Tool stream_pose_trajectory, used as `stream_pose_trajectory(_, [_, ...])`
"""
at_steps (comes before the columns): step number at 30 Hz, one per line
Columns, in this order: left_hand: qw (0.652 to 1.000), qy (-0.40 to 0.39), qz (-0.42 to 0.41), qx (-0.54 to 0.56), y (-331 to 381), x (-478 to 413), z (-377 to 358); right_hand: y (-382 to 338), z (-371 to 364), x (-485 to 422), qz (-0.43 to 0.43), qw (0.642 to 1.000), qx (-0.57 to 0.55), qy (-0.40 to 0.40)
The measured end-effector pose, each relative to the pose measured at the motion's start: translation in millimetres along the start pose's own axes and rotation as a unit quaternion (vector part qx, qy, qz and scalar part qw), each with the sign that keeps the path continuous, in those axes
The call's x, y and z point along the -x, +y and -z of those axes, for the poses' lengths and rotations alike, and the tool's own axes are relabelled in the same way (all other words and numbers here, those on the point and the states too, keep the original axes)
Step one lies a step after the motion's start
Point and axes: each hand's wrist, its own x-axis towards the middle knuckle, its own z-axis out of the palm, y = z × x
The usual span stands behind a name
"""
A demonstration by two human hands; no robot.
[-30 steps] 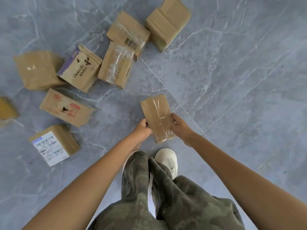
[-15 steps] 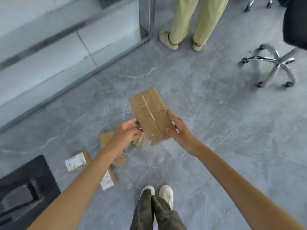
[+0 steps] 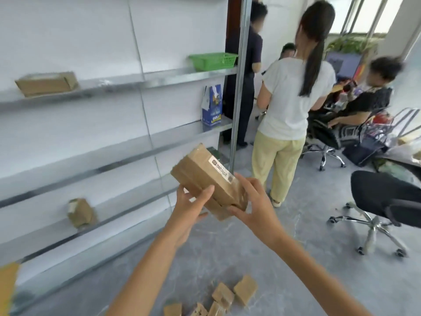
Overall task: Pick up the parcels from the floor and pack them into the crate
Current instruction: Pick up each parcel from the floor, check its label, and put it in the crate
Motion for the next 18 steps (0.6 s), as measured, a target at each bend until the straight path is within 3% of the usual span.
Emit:
stream_pose_trajectory(7, [0.989, -0.004, -0.042, 0.141, 68.1, 21.2, -3.4, -71.8, 28.1, -16.3, 0.148, 0.986, 0.059, 0.039])
stream_pose_trajectory(9, [0.983, -0.008, -0.065, 0.172, 76.5, 25.8, -0.9, -80.7, 34.3, -18.3, 0.125, 0.991, -0.018, 0.05])
stream_pose_trajectory(11, [0.974, -0.022, -0.095, 0.206, 82.2, 31.2, 1.7, -88.3, 39.8, -21.2, 0.001, 0.987, -0.152, 0.052])
stream_pose_trajectory(12, [0.97, -0.038, -0.108, 0.215, 83.3, 34.2, 3.2, -91.9, 42.3, -22.9, -0.091, 0.967, -0.237, 0.031])
stream_pose_trajectory(14, [0.965, -0.072, -0.134, 0.214, 83.4, 38.7, 5.6, -92.4, 43.8, -27.3, -0.248, 0.888, -0.384, -0.047])
stream_pose_trajectory(16, [0.962, -0.097, -0.144, 0.211, 81.7, 42.2, 8.6, -92.1, 44.8, -27.6, -0.297, 0.822, -0.472, -0.115])
stream_pose_trajectory(18, [0.962, -0.115, -0.146, 0.201, 79.5, 44.9, 15.2, -93.9, 44.7, -27.6, -0.273, 0.794, -0.529, -0.127])
